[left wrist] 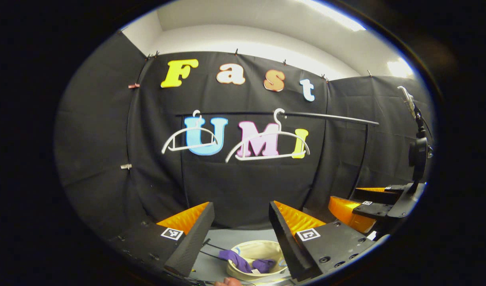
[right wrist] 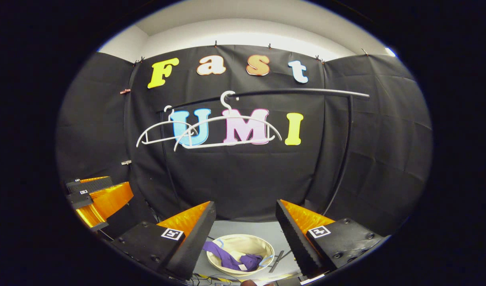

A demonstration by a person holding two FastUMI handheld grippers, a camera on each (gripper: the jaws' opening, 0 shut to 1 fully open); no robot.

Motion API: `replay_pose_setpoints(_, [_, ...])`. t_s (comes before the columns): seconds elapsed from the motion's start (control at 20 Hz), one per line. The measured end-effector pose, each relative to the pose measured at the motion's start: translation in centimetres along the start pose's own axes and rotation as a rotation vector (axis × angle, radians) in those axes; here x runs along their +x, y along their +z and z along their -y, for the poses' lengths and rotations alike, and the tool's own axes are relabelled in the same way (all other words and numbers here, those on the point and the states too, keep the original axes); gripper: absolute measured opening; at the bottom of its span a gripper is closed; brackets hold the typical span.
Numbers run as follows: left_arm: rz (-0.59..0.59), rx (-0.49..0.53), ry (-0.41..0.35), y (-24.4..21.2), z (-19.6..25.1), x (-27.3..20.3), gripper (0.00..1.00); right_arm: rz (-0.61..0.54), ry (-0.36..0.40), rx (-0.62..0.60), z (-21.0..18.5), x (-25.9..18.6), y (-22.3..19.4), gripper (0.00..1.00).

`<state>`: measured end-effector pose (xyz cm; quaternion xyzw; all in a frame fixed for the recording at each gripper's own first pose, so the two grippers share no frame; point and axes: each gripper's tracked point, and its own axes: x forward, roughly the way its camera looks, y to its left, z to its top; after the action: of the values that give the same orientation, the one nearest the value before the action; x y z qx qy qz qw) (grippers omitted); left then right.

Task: Grasp the clothes on the hanger with both hands and then place them into the laundry hamper below.

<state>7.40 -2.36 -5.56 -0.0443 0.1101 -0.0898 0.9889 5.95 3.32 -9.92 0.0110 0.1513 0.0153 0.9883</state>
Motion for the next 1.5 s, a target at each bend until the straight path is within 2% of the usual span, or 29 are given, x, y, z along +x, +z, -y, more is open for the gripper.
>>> replay_pose_setpoints(0.05, [0.019, 0.012, 0.011, 0.4, -0.3, -0.4, 0.88, 0.023, -0.002, -0.003, 0.0, -0.3, 0.9, 0.98])
replay_pose_setpoints(0.1, [0.036, 0.017, 0.018, 0.9, -0.4, -0.8, 0.93, 0.046, -0.002, -0.005, -0.1, -0.7, 1.8, 0.98])
replay_pose_setpoints(0.15, [0.052, 0.014, 0.026, 1.6, -0.5, -1.2, 0.88, 0.07, -0.002, -0.005, -0.1, -0.9, 2.8, 1.0])
replay_pose_setpoints(0.2, [0.069, 0.008, 0.031, 2.3, -0.6, -1.5, 0.88, 0.098, 0.0, -0.004, -0.2, -1.2, 3.8, 0.98])
replay_pose_setpoints(0.25, [0.087, 0.001, 0.037, 3.1, -0.6, -1.9, 0.93, 0.124, 0.003, -0.001, -0.3, -1.3, 4.7, 1.0])
replay_pose_setpoints(0.3, [0.102, -0.005, 0.044, 3.8, -0.8, -2.4, 0.88, 0.144, 0.007, 0.003, -0.5, -1.5, 5.4, 1.0])
replay_pose_setpoints(0.35, [0.114, -0.009, 0.051, 4.3, -0.8, -2.7, 0.88, 0.158, 0.015, 0.007, -0.7, -1.6, 5.9, 0.97])
replay_pose_setpoints(0.4, [0.121, -0.012, 0.06, 4.8, -1.0, -3.0, 0.83, 0.163, 0.028, 0.009, -1.1, -1.7, 6.2, 1.0])
replay_pose_setpoints(0.45, [0.131, -0.012, 0.068, 5.3, -1.2, -3.3, 0.83, 0.169, 0.04, 0.011, -1.4, -1.9, 6.6, 0.92])
replay_pose_setpoints(0.5, [0.138, -0.009, 0.074, 5.7, -1.2, -3.6, 0.88, 0.173, 0.049, 0.01, -1.6, -2.1, 6.9, 1.0])
replay_pose_setpoints(0.65, [0.164, 0.013, 0.087, 6.6, -1.4, -4.2, 0.83, 0.192, 0.058, 0.008, -1.7, -2.7, 7.6, 0.92])
replay_pose_setpoints(0.7, [0.167, 0.014, 0.088, 6.6, -1.4, -4.2, 0.83, 0.196, 0.058, 0.009, -1.8, -2.7, 7.8, 0.92])
replay_pose_setpoints(0.75, [0.168, 0.012, 0.085, 6.7, -1.3, -4.2, 0.88, 0.197, 0.06, 0.009, -1.9, -2.7, 7.8, 1.0])
replay_pose_setpoints(0.85, [0.165, 0.007, 0.081, 6.6, -1.4, -4.2, 0.88, 0.198, 0.061, 0.008, -2.0, -2.7, 7.9, 0.97])
replay_pose_setpoints(0.9, [0.166, 0.005, 0.083, 6.6, -1.5, -4.2, 0.83, 0.203, 0.062, 0.009, -2.1, -2.7, 8.0, 0.97])
replay_pose_setpoints(0.95, [0.166, 0.003, 0.083, 6.7, -1.6, -4.3, 0.88, 0.205, 0.062, 0.009, -2.1, -2.7, 8.0, 0.97])
replay_pose_setpoints(1.25, [0.158, 0.009, 0.079, 6.5, -1.3, -4.4, 0.88, 0.206, 0.064, 0.014, -2.4, -2.8, 8.0, 0.97])
replay_pose_setpoints(1.3, [0.154, 0.01, 0.08, 6.3, -1.3, -4.5, 0.83, 0.207, 0.065, 0.013, -2.4, -2.8, 8.0, 0.97])
replay_pose_setpoints(1.35, [0.15, 0.01, 0.079, 6.4, -1.4, -4.5, 0.88, 0.206, 0.067, 0.01, -2.5, -2.8, 7.9, 0.97])
replay_pose_setpoints(1.4, [0.145, 0.008, 0.078, 6.3, -1.3, -4.5, 0.88, 0.206, 0.066, 0.009, -2.5, -2.8, 7.9, 1.0])
replay_pose_setpoints(1.5, [0.14, 0.002, 0.075, 6.3, -1.2, -4.5, 0.88, 0.208, 0.067, 0.012, -2.5, -2.9, 8.0, 0.97])
